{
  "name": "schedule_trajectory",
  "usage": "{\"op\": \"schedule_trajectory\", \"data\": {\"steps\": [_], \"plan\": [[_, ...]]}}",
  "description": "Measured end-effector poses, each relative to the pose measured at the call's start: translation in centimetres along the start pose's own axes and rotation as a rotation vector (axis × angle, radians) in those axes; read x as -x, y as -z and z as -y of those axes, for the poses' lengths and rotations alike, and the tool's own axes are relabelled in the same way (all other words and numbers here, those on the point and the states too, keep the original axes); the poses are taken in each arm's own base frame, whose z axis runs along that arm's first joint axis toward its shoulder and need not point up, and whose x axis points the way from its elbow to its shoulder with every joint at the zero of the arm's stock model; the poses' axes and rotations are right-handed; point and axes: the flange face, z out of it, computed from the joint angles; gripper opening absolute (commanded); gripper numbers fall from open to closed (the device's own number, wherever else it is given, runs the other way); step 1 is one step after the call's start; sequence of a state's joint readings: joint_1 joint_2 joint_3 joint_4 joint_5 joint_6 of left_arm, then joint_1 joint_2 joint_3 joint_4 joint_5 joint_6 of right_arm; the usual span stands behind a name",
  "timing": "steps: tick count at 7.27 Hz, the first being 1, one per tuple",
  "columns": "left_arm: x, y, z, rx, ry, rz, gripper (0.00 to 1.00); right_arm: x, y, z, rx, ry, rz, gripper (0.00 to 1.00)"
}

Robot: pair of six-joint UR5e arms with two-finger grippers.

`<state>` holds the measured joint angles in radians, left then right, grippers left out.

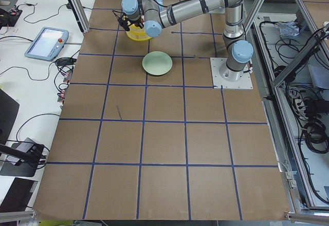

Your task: Stack buns with steamer

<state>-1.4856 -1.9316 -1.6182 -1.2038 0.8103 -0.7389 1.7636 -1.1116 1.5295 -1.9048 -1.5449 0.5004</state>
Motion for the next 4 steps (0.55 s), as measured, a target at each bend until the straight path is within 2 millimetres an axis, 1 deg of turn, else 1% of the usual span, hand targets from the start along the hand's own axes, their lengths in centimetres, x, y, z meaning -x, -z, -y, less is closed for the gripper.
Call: {"op": "schedule_trajectory", "data": {"steps": [1,2,3,4], "plan": [[-0.7,-1.3,-0.4,0.05,0.035,-0.049,0.99,-0.7,0.7,0.7,-0.01,0.023,0.007,1.0],[-1.4,-3.0,-1.5,0.085,0.044,-0.059,1.0,-2.8,2.4,2.0,-0.03,0.063,0.018,1.0],[-1.7,-4.2,-2.4,0.107,0.042,-0.056,1.0,-6.4,5.0,3.3,-0.042,0.096,0.024,1.0],[-1.9,-4.8,-2.9,0.114,0.038,-0.051,1.0,-10.0,7.8,3.7,-0.043,0.13,0.026,1.0]]}}
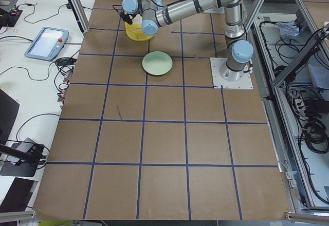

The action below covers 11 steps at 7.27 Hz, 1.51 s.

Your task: Stack buns with steamer

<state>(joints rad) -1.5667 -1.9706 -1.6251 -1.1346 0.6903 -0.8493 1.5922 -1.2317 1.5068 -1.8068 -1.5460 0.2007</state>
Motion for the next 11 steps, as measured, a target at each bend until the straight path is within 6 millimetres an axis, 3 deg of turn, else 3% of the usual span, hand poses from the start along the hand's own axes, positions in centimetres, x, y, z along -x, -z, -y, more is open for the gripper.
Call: {"op": "schedule_trajectory", "data": {"steps": [2,4,5,7,8,10,11], "plan": [[0.0,0.2,0.0,-0.083,-0.036,0.048,1.0,-3.1,6.4,-2.8,0.003,0.043,0.001,1.0],[0.2,0.6,0.2,-0.172,-0.065,0.096,1.0,-3.4,12.8,-7.3,-0.003,0.108,-0.007,1.0],[0.1,0.4,0.1,-0.182,-0.071,0.104,1.0,-3.1,14.4,-8.9,-0.006,0.153,-0.011,1.0],[-0.5,1.0,-0.5,-0.238,-0.169,0.127,1.0,-2.8,15.0,-9.9,-0.005,0.191,-0.02,1.0],[-0.5,2.4,-0.7,-0.324,-0.307,0.196,1.0,-2.9,15.1,-9.9,-0.007,0.199,-0.028,1.0],[0.6,8.1,-1.1,-0.445,-0.609,0.494,1.0,-2.8,15.5,-9.8,-0.016,0.206,-0.031,1.0],[0.9,11.1,-2.7,-0.453,-0.692,0.67,1.0,-2.8,15.7,-9.9,-0.019,0.206,-0.025,1.0]]}}
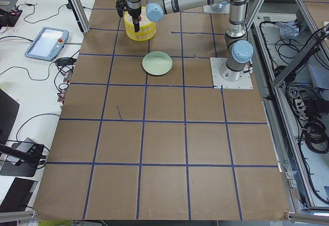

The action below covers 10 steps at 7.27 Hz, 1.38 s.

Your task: Stack buns with steamer

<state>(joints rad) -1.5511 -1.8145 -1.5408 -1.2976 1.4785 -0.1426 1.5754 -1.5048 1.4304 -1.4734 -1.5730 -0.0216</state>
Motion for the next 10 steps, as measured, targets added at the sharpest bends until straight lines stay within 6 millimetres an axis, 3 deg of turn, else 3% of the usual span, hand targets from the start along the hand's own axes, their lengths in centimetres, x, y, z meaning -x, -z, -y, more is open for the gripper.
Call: {"op": "schedule_trajectory", "data": {"steps": [2,3,4,10], "plan": [[0.3,7.1,-3.5,0.054,-0.093,0.127,1.0,0.2,0.3,-0.3,0.014,-0.002,0.014,1.0],[0.4,9.5,-4.9,0.068,-0.101,0.14,1.0,0.3,0.6,-0.4,0.02,-0.004,0.021,1.0],[0.5,10.7,-6.0,0.081,-0.098,0.144,1.0,0.3,0.9,-0.4,0.019,-0.005,0.022,1.0],[0.4,11.1,-8.4,0.111,-0.09,0.122,1.0,-0.2,1.0,-0.3,0.028,-0.015,0.025,1.0]]}}
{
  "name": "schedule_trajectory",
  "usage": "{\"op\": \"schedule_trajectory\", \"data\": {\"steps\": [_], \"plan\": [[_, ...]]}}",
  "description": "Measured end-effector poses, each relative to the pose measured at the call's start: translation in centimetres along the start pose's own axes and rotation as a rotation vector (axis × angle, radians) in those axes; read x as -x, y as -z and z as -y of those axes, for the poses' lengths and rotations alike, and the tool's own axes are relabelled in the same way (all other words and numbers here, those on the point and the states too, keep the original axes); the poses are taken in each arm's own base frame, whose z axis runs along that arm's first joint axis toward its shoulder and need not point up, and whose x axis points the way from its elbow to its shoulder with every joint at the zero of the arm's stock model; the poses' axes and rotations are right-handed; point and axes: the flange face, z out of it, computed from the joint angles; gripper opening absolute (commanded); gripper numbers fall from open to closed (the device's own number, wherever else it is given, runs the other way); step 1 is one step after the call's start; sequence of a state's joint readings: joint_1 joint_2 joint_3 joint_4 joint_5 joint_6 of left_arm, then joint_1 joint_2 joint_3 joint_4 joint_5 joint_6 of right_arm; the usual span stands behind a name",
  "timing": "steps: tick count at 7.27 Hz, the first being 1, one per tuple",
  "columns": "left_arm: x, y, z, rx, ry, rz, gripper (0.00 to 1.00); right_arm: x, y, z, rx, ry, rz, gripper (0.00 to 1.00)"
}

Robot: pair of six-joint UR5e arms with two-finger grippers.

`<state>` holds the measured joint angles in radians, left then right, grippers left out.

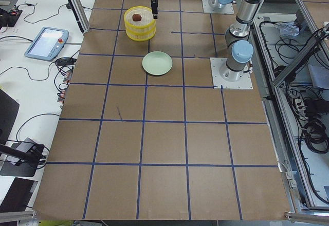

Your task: Stack buns with steamer

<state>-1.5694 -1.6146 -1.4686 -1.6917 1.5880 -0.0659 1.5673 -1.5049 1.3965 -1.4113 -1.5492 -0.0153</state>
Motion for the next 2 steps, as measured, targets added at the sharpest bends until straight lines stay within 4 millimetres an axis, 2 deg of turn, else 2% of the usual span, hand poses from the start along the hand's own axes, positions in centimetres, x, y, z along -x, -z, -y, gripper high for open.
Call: {"op": "schedule_trajectory", "data": {"steps": [2], "plan": [[-0.04,-0.04,-0.05,0.001,-0.001,-0.005,1.0,-0.05,0.0,0.0,0.002,-0.001,0.002,1.0]]}}
